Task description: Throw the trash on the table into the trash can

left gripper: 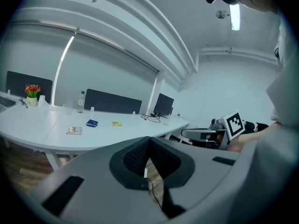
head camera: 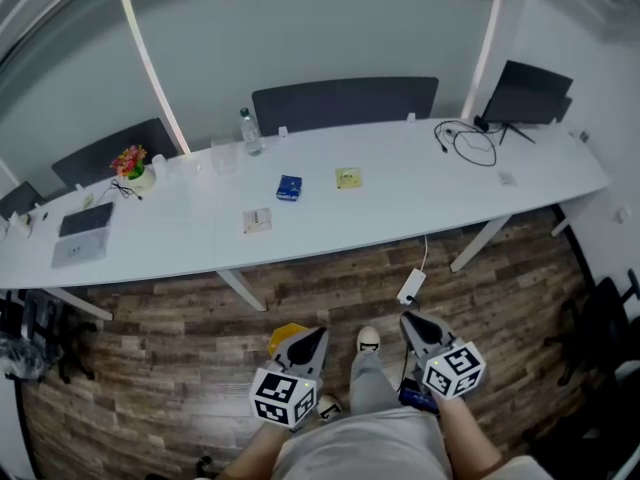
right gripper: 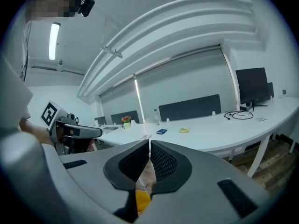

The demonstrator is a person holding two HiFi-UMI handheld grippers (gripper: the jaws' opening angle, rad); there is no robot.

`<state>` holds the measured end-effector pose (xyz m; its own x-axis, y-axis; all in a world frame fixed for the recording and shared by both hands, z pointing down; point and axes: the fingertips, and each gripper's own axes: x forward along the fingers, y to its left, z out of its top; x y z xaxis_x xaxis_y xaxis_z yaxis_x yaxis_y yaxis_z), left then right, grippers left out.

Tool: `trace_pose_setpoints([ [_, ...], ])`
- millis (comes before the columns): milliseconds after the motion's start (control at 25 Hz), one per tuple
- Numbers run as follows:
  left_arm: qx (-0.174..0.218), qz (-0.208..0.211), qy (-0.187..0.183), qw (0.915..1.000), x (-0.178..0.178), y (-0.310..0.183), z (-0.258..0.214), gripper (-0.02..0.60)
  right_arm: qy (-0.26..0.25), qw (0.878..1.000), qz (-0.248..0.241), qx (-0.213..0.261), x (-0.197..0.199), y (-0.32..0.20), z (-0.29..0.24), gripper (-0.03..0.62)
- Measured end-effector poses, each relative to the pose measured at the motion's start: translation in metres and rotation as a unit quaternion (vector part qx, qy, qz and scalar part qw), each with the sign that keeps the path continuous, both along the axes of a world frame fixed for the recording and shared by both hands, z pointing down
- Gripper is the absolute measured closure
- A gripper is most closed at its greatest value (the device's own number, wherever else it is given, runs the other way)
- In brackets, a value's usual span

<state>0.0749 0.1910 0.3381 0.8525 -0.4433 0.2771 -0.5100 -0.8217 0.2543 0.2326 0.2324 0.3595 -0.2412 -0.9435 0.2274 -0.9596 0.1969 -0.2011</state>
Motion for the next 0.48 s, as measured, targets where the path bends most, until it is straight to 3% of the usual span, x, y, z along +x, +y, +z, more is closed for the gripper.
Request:
trace_pose_setpoints([
  [480,-0.001,0.007,-0.007,1.0,0.037,-0.065,0.006,0.58,0.011,1.0,-0.009,-0.006,0.032,-0.074,0.007,0.562],
])
